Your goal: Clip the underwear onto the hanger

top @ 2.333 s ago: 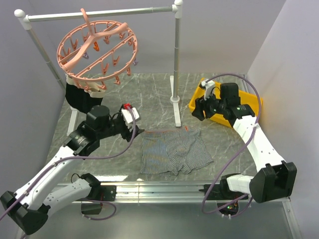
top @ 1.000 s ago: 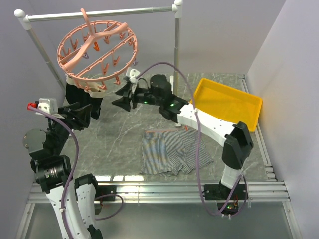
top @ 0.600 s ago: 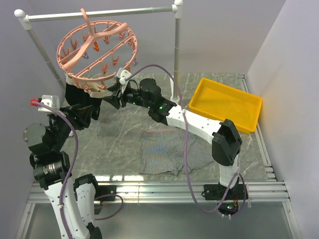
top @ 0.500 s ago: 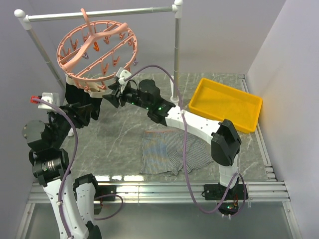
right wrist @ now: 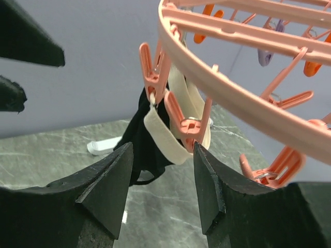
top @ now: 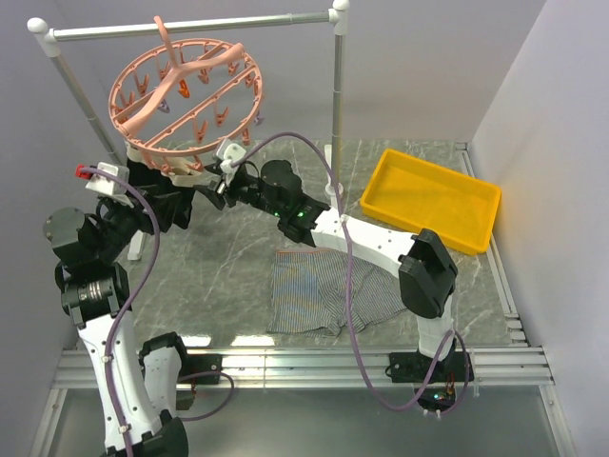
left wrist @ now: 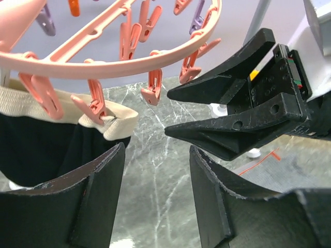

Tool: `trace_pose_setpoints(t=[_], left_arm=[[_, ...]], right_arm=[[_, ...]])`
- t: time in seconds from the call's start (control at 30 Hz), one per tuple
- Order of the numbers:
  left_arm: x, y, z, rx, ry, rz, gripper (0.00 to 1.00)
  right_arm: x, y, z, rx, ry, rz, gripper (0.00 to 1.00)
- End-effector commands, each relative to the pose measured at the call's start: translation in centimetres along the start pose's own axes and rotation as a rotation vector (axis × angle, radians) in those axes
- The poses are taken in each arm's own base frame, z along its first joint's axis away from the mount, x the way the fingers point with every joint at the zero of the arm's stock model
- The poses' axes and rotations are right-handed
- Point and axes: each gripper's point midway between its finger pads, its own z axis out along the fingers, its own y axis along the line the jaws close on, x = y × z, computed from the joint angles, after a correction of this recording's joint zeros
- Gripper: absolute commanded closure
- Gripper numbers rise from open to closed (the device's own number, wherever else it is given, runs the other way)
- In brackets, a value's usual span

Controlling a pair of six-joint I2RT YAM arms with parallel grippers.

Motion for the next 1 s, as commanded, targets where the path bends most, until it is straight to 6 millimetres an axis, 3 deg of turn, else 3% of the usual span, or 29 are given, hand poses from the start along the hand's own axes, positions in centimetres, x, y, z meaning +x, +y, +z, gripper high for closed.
trace_pose_setpoints(t=[0.0, 0.57, 0.7, 0.87, 0.97], left_arm=[[-1.0, -0.3, 0.6, 0.071, -0.032, 0.135, 0.42], [-1.5, -0.6, 1.1, 0.108, -0.055, 0.106, 0.38], [-1.3, -0.7, 1.0, 0.105, -0.060, 0.091, 0.37], [-1.3, -0.5, 1.0, 0.091, -0.053, 0.088, 0.37], [-1.4, -0.5, 1.0, 0.094, -0.052, 0.087, 0.37]], right_arm=[[-3.3, -0.6, -0.2, 0.026, -0.092, -0.062, 0.43], [0.1, -1.4, 1.5, 0.022, -0.072, -0.110, 0.43], [-0.1, -1.7, 1.8, 0.039, -0.081, -0.096, 0.43], [-0.8, -2.1, 2.0, 0.049, -0.096, -0.068, 0.50], [-1.1, -1.9, 2.0, 0.029, -0.095, -0.046, 0.62]])
